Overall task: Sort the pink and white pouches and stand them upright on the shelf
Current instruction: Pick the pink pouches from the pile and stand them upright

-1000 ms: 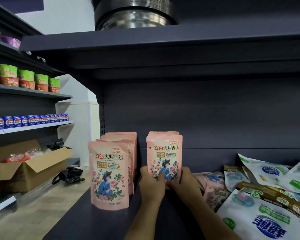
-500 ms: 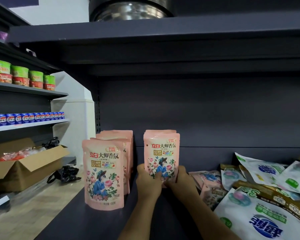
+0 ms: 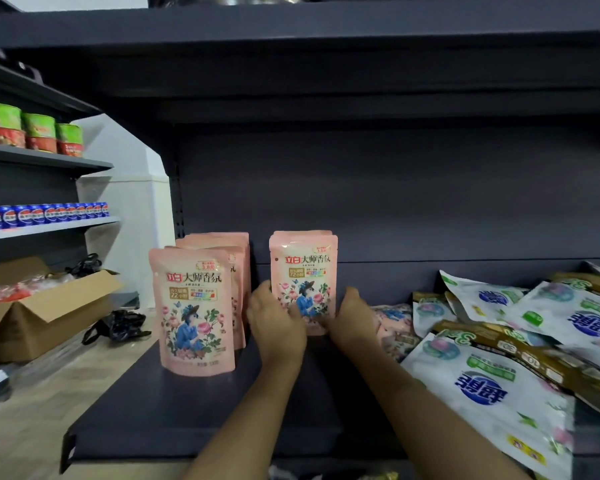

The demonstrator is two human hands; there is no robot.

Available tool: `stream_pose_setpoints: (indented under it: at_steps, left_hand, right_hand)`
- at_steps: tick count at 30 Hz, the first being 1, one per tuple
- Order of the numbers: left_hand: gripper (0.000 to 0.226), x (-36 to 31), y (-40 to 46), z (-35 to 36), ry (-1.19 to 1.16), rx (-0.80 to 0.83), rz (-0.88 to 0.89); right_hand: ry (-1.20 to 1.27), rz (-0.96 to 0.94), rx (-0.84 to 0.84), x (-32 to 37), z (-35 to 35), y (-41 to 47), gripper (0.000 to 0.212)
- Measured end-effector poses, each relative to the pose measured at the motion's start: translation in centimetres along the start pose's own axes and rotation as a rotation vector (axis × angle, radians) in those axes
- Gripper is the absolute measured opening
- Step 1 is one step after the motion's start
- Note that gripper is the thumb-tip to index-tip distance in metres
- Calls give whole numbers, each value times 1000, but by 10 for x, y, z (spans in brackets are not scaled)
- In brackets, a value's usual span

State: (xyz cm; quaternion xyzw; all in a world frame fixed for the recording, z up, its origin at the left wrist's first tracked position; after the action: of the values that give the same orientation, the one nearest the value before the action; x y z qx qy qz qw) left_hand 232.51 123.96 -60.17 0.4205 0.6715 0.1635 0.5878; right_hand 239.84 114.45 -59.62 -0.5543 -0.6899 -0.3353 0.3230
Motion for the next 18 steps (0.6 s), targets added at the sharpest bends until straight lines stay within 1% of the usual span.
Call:
stream_pose_setpoints:
  at_steps: [3, 5, 6, 8, 10, 12, 13, 15, 18]
  left_hand:
    - [36, -27, -1, -10, 7, -61, 162]
    - [29, -43, 2, -7, -37, -18, 182]
    - [25, -50, 3, -3, -55, 35, 168]
    - [20, -63, 0, 9, -6, 240, 117]
    - [26, -71, -12, 25, 119, 519, 54]
    - [38, -74, -27, 37, 160, 720, -26]
    - [43, -74, -33, 42, 143, 778, -71]
    - [46, -75, -40, 48, 118, 833, -140]
    - [44, -78, -42, 53, 144, 898, -128]
  right_hand:
    - [23, -47, -40, 11, -18, -2, 46]
    - [32, -77, -69, 15, -34, -3, 47]
    - [30, -85, -87, 14, -43, -3, 46]
    - [-3, -86, -132, 7, -62, -3, 44]
    - [-27, -57, -154, -7, -81, -4, 36]
    - [-34, -10, -155, -25, -96, -7, 31]
    - [-25, 12, -147, -34, -102, -8, 30]
    - [4, 48, -131, -53, -109, -11, 28]
    - [92, 97, -83, -77, -107, -13, 24]
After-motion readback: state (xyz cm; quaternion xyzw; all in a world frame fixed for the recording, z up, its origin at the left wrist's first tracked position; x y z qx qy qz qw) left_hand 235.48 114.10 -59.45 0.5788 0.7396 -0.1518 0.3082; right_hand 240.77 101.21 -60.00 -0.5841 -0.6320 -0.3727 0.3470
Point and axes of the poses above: each hand's wrist, its own y-axis towards the middle knuckle, its own z-axis out of the palm, x = y × z, the point moved 3 cm from there along y, towards the middle knuckle, and after that the axes turned 13 degrees about z, right-handed, at the moved point
